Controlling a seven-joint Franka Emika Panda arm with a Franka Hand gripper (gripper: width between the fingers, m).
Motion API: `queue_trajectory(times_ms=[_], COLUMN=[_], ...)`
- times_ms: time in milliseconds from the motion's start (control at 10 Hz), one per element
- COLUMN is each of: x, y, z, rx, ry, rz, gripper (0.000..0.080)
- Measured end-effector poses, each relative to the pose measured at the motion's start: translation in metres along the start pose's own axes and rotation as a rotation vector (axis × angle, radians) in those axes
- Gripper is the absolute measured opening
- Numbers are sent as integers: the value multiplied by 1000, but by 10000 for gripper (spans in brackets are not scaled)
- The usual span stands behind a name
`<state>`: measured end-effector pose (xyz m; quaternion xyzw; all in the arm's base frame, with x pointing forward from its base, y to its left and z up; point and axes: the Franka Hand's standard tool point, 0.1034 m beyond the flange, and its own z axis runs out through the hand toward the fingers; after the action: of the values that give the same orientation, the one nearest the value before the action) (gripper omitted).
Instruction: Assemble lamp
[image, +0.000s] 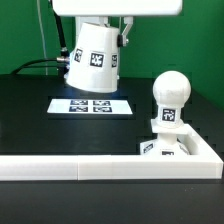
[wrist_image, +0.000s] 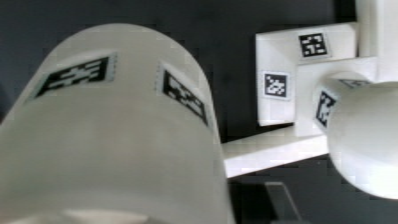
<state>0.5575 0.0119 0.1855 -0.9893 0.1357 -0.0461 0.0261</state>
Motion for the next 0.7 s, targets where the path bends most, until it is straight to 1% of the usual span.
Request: queue_trajectory(times_ms=[100, 200, 300, 400, 600, 700], x=[0, 3, 8, 16, 25, 30], y=[-13, -31, -50, -64, -84, -95], z=[-9, -17, -29, -39, -51, -54], rx=[12, 20, 27, 32, 37, 38], ry=[-5, -5, -15, -17, -16, -14], rz=[10, 35, 52, 57, 81, 90], gripper=[44, 44, 44, 44, 44, 44])
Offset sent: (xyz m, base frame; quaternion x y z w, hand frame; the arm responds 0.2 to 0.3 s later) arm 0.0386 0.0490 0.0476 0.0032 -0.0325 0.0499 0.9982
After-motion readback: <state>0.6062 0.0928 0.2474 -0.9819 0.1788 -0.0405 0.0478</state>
